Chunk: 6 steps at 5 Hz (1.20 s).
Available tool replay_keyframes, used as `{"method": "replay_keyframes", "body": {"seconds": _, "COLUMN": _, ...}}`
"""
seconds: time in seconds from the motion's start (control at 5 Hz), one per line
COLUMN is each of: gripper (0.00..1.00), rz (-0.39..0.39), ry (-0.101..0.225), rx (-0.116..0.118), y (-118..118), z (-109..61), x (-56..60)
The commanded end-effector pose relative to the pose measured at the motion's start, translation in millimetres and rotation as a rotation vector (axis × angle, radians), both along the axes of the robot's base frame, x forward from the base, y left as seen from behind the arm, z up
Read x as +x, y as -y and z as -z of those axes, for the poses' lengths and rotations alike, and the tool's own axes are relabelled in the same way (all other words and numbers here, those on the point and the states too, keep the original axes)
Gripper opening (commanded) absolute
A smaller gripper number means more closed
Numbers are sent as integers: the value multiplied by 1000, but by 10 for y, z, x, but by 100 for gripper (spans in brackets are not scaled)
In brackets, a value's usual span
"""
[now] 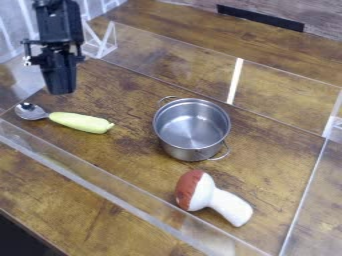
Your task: Move the green spoon to the left
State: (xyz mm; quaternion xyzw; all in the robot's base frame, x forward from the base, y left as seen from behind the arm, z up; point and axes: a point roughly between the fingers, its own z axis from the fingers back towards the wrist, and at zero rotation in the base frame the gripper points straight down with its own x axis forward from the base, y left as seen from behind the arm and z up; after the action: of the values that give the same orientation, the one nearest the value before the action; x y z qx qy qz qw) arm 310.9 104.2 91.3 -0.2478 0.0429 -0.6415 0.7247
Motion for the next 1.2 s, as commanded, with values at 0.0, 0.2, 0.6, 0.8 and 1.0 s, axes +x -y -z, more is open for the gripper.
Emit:
{"method": "replay_keyframes", "body": {"seconds": 0.0, "gripper": 100, "rz": 29, "ry": 142, "rx": 61, "y": 97, "z": -460, "x": 216}}
{"method": "replay_keyframes", "body": {"seconds": 0.2, "gripper": 100, "rz": 76, "ry": 194, "rx": 66, "y": 321, "z": -608, "x": 404}}
{"method": "replay_keyframes", "body": {"seconds": 0.6, "gripper": 100, "rz": 193, "ry": 249, "rx": 76, "y": 717, "z": -724, "x": 506}}
{"method": "replay_keyframes", "body": {"seconds": 0.8, "gripper": 100, "rz": 186, "ry": 236, "rx": 86, "y": 764, "z": -682, "x": 609}}
{"method": "replay_keyframes", "body": {"seconds": 1.0, "gripper": 100, "rz": 197, "ry": 239, "rx": 99, "y": 873, "z": -611, "x": 681}}
